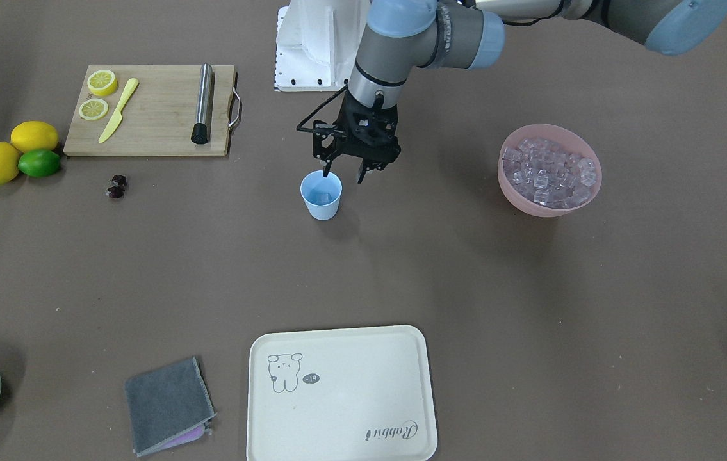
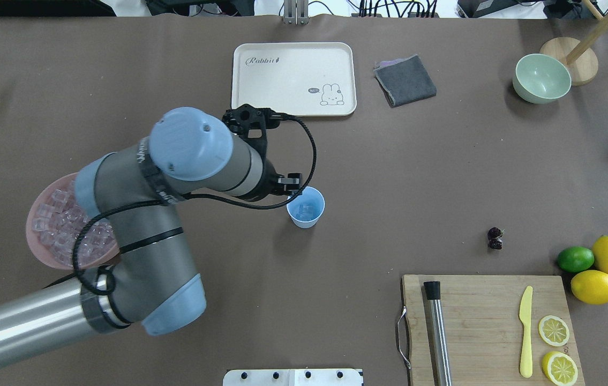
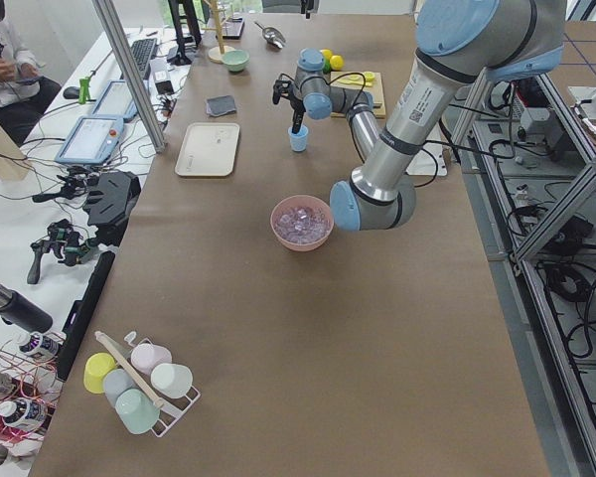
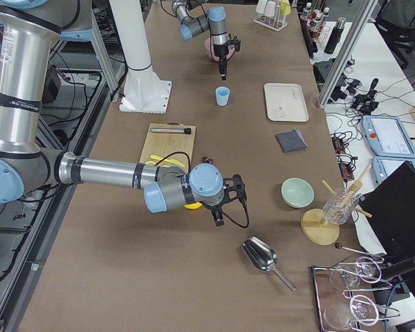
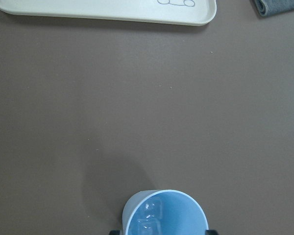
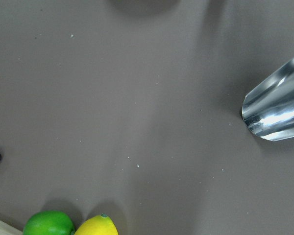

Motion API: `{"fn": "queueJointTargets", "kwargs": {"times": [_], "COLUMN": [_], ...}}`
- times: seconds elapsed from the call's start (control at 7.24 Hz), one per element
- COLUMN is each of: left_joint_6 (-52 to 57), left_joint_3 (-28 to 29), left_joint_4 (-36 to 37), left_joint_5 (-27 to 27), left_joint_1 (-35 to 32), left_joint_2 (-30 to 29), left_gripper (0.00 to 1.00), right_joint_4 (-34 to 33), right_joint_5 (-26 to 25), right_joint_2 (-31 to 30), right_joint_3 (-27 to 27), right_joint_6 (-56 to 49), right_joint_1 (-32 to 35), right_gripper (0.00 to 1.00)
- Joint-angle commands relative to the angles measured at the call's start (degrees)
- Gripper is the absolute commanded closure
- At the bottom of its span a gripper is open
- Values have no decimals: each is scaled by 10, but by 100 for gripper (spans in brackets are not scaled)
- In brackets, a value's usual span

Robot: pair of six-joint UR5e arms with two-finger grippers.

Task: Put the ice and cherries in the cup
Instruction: 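Return the left gripper to the pink bowl and grasp a third ice cube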

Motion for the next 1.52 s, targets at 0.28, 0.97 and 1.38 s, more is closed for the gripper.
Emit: {"fn": "queueJointTargets", "kwargs": {"times": [0.28, 0.97, 1.38], "left_joint_6": [10, -81, -77], "left_joint_3": [-176, -173, -122], "left_joint_4": [81, 22, -87], "left_joint_5": [-31, -104, -139], "left_joint_1": [-43, -108, -134], "left_joint_2": [180, 282, 350], "left_gripper": [32, 34, 32], "right_joint_4": [-2, -2, -2], "right_joint_5": [0, 3, 2], "right_joint_2": [3, 8, 13], "right_joint_3": [36, 45, 53], "right_joint_6": [-2, -1, 1], "right_joint_1": [-22, -31, -42], "right_gripper": [1, 1, 1]}}
